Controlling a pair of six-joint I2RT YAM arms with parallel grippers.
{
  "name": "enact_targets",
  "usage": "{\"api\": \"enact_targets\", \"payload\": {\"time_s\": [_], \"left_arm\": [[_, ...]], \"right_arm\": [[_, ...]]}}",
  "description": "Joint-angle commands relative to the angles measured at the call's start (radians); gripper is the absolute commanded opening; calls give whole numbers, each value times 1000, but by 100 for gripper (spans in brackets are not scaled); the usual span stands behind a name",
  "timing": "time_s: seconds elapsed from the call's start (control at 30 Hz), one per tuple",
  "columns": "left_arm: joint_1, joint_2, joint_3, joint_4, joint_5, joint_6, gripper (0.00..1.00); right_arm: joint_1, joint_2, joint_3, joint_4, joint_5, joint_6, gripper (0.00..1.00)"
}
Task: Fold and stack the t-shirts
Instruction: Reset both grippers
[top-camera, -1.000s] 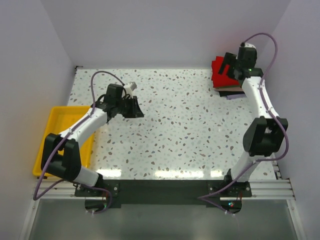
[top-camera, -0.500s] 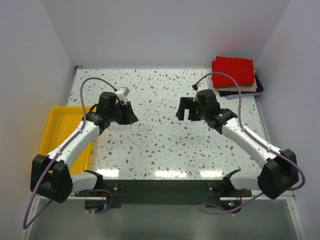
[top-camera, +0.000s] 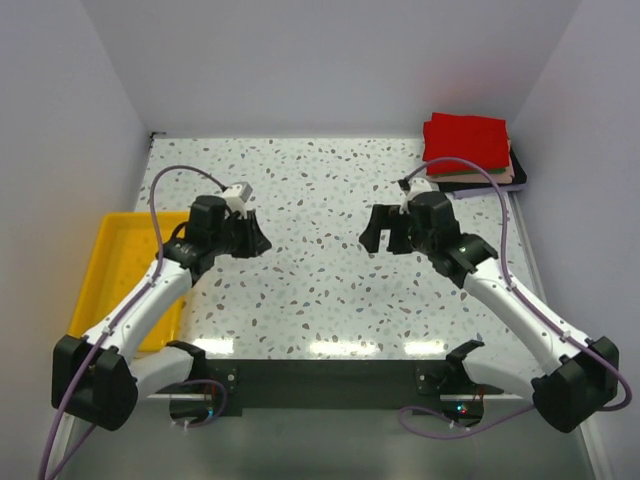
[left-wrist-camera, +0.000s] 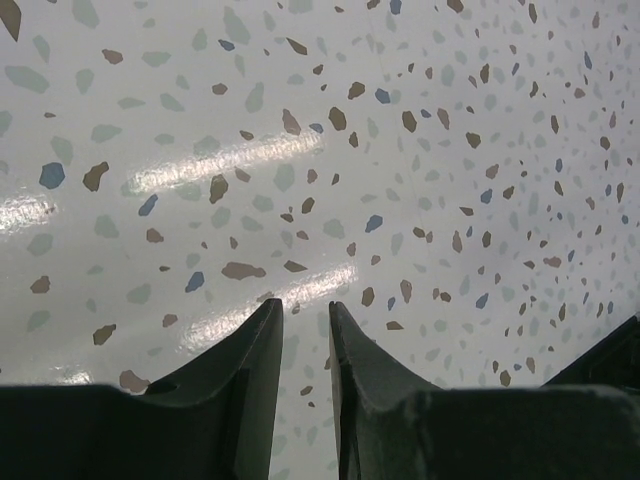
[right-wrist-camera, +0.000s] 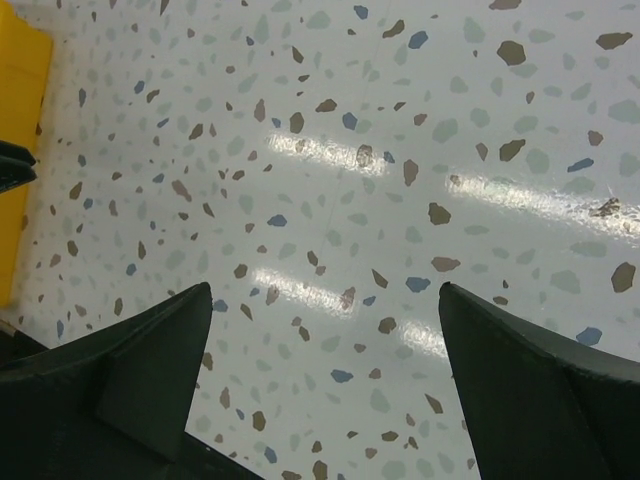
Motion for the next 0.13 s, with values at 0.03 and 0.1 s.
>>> {"api": "enact_targets", "payload": {"time_s": [0.03,0.1], "left_arm": [[7,-31,-4,64,6,7,30],[7,-33,-6,66,9,8,30]], "right_arm": [[-1,-32,-6,-4,12,-7,99],[-1,-65,-14,10,29,-9,99]]}}
